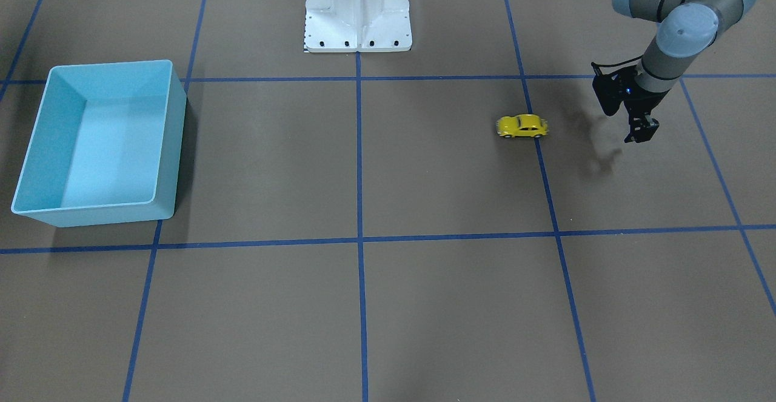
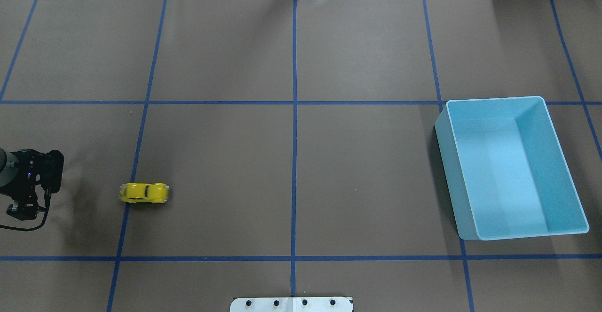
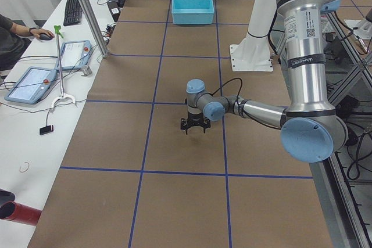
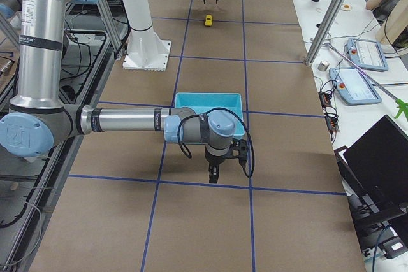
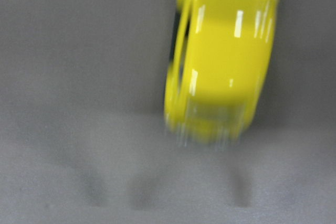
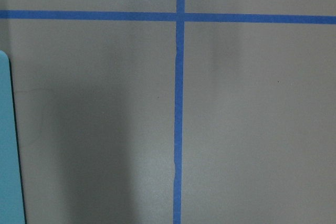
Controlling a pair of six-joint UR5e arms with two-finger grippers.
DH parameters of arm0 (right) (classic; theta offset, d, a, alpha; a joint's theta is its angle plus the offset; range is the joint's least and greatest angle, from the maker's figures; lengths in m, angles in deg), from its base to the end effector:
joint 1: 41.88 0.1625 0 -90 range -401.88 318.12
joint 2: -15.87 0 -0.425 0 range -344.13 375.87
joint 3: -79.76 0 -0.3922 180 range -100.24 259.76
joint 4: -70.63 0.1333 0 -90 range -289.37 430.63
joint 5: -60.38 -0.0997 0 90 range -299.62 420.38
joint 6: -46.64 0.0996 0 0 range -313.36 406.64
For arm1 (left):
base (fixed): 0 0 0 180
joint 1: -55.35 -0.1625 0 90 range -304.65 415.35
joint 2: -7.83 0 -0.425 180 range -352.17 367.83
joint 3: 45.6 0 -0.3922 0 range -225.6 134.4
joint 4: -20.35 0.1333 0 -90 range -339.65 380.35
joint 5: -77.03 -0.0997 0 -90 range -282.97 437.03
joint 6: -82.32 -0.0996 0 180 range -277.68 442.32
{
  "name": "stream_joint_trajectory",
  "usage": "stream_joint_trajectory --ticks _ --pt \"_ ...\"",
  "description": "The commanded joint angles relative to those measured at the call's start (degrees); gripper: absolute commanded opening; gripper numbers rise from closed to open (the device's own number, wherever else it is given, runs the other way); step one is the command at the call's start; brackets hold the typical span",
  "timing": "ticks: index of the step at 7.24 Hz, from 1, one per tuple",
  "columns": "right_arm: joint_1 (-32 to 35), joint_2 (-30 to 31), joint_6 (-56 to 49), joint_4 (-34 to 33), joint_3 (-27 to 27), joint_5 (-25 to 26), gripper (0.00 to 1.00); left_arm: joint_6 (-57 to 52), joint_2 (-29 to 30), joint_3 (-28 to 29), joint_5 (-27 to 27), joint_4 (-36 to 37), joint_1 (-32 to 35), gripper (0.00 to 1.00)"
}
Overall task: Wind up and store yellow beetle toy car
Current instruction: 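Release the car so it rolls toward the blue bin, lift left gripper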
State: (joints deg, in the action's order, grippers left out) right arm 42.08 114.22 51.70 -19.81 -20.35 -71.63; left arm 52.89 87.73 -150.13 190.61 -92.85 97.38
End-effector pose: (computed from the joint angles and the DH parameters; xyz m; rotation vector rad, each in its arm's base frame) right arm 0.0208 -0.4363 0.6426 -0.0490 -0.7319 -0.0248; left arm 0.2696 -0.3688 0.5853 0.4408 0.5178 1.4026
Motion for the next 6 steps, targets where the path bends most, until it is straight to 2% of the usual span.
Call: stream_joint_trajectory --ticks 1,6 --pt "-0.02 0.0 0.04 0.0 0.0 0.0 1.0 -0.01 -0.01 -0.05 0.06 0.0 0.24 1.0" --pt "0.07 -0.09 0.03 0.0 0.0 0.0 1.0 0.25 0.6 -0.32 -0.03 3.06 5.07 1.0"
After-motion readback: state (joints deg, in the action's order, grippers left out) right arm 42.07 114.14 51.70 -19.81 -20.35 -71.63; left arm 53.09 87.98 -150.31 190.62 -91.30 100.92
